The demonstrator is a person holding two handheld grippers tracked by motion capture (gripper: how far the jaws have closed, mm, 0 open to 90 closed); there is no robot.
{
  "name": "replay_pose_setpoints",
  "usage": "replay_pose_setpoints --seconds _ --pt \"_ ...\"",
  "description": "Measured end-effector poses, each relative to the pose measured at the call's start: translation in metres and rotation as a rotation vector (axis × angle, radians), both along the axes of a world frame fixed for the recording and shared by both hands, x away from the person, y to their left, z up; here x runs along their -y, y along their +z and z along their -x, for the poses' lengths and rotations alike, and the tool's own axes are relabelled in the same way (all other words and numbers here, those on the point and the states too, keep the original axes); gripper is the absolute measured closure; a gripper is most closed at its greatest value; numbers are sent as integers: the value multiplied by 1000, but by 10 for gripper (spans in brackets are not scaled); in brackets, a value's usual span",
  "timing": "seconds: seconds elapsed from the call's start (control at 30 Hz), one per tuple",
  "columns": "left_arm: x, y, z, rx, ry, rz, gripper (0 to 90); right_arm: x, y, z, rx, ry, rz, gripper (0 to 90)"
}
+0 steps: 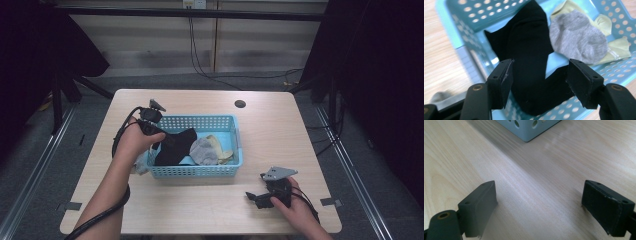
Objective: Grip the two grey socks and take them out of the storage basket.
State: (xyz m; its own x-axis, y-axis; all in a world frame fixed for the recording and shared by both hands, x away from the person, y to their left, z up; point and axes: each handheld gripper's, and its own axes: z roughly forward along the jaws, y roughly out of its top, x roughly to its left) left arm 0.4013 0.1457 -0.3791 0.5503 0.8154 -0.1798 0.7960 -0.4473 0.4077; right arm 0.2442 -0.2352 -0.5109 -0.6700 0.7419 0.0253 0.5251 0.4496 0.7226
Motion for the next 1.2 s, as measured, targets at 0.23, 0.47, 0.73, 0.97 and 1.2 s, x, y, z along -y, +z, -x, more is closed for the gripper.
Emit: replay_pose_setpoints --seconds 0.23,0.47,0.73,0.97,1.2 --pt "21 -13 -2 14 -23 19 370 0 0 0 1 1 1 120" --pt "41 -29 -6 38 -58 31 370 0 0 0 0 0 0 120" --pt "54 -45 -11 33 -63 44 374 0 0 0 0 0 0 120" --pt "64 -55 -12 16 -86 43 385 0 0 0 0 0 0 120" --pt "65 -66 -16 -2 -88 30 397 0 0 0 1 2 0 119"
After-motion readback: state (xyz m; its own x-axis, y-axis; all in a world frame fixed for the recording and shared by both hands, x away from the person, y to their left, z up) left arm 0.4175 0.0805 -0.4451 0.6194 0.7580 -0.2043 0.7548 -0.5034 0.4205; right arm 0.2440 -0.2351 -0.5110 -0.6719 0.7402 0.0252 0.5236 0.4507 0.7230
